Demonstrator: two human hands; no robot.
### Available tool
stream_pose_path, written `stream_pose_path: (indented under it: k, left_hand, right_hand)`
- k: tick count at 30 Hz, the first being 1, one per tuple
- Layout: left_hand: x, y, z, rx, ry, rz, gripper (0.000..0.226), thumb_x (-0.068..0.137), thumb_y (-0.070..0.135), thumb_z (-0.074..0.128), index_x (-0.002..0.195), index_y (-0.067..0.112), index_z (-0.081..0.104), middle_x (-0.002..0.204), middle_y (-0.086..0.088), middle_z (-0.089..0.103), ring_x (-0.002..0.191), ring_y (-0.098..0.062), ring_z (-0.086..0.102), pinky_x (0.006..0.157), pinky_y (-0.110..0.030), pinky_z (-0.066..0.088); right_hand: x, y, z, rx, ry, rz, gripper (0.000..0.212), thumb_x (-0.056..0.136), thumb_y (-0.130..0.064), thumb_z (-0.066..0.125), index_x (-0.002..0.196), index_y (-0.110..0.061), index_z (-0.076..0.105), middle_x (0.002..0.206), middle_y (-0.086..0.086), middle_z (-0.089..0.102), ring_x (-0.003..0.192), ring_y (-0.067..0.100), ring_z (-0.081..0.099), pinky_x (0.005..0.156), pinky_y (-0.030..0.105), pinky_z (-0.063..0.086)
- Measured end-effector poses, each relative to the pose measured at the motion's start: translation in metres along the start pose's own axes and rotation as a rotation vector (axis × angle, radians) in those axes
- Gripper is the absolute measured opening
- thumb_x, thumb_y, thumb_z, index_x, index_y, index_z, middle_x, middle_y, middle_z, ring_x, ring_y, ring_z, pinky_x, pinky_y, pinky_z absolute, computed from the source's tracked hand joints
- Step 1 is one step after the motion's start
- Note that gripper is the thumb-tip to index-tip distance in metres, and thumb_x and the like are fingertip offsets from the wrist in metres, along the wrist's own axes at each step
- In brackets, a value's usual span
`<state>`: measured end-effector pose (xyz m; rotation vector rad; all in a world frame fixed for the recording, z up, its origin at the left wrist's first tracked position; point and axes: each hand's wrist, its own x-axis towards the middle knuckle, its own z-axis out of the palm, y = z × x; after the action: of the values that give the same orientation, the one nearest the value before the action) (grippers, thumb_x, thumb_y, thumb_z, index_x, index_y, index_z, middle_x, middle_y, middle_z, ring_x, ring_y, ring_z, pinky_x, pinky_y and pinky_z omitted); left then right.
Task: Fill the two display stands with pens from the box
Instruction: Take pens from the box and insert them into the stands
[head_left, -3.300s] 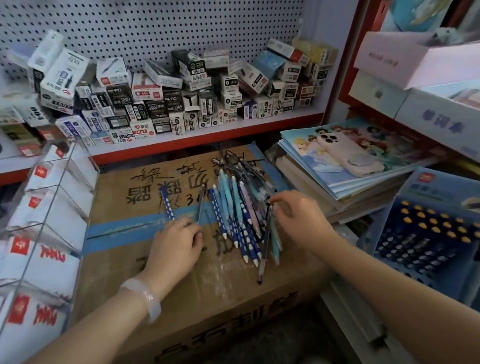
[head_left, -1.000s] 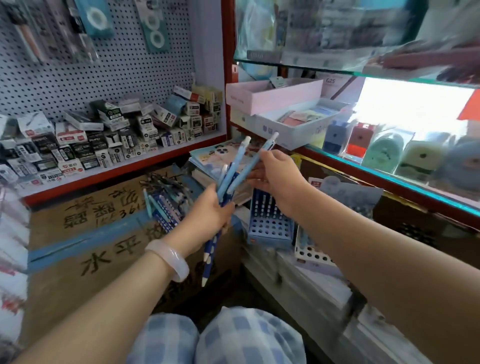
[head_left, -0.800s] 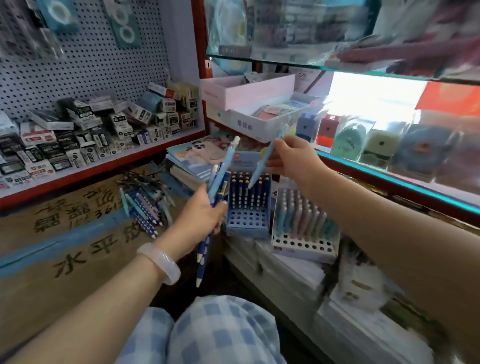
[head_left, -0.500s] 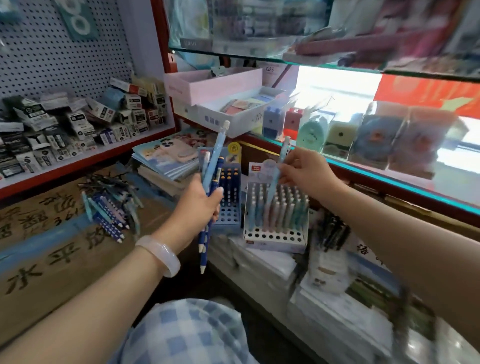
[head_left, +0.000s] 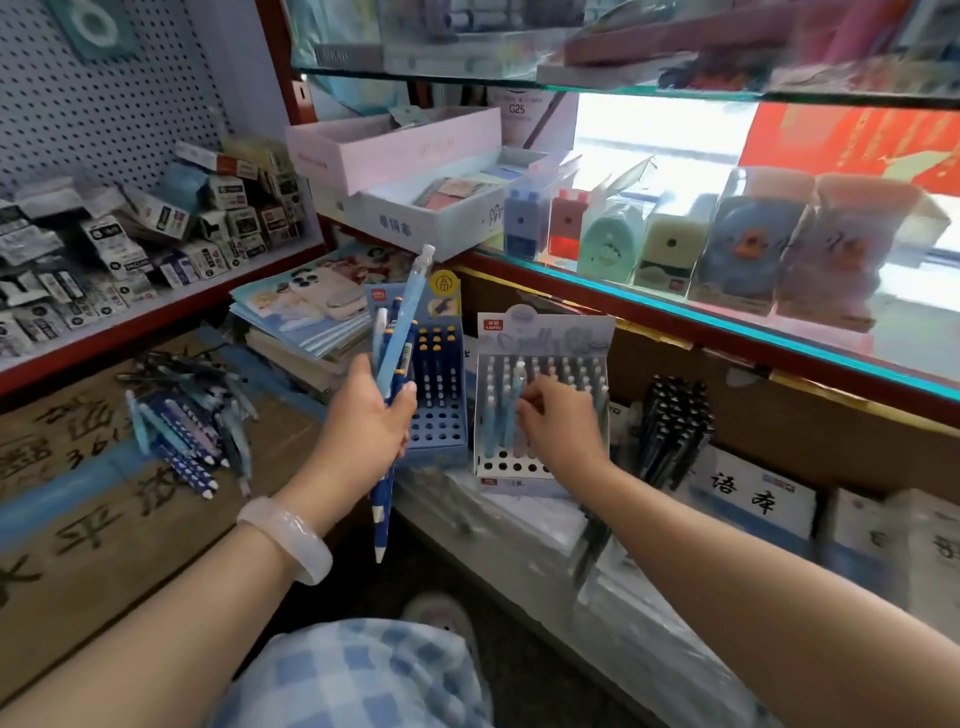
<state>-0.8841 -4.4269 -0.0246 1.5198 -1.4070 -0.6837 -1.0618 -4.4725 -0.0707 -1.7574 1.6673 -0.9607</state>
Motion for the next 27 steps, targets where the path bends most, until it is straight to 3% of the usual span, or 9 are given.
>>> stream_pose_path:
  k: [9, 21, 27]
  left_hand:
    - [-0.001, -0.016, 0.0, -0.02, -0.005, -0.004, 0.009, 0.095, 0.015, 0.047, 0.101, 0.013, 0.04, 0.063, -0.003, 0.045, 0.047, -0.011, 0.045, 0.041, -0.018, 0.042]
    - [0.009, -0.019, -0.003, -0.035, 0.044, 0.009, 0.008, 0.096, 0.015, 0.045, 0.098, 0.012, 0.039, 0.066, -0.006, 0.047, 0.05, -0.013, 0.046, 0.042, -0.013, 0.041]
    - [0.008, -0.021, -0.001, -0.033, 0.027, 0.0, 0.01, 0.096, 0.017, 0.045, 0.102, 0.014, 0.039, 0.066, -0.004, 0.048, 0.049, -0.01, 0.047, 0.043, -0.014, 0.042]
  right_hand:
    - [0.002, 0.018, 0.029, -0.074, 0.026, 0.02, 0.016, 0.096, -0.015, 0.05, 0.095, -0.006, 0.063, 0.081, 0.004, 0.061, 0.072, 0.017, 0.055, 0.064, 0.026, 0.041]
    - [0.008, 0.022, 0.048, -0.337, -0.045, 0.068, 0.022, 0.098, -0.02, 0.047, 0.096, -0.003, 0.061, 0.09, 0.015, 0.066, 0.081, 0.03, 0.062, 0.068, 0.036, 0.051]
    - [0.007, 0.015, 0.051, -0.451, -0.062, 0.129, 0.02, 0.099, -0.014, 0.044, 0.102, -0.002, 0.06, 0.099, 0.012, 0.065, 0.092, 0.027, 0.061, 0.064, 0.028, 0.038]
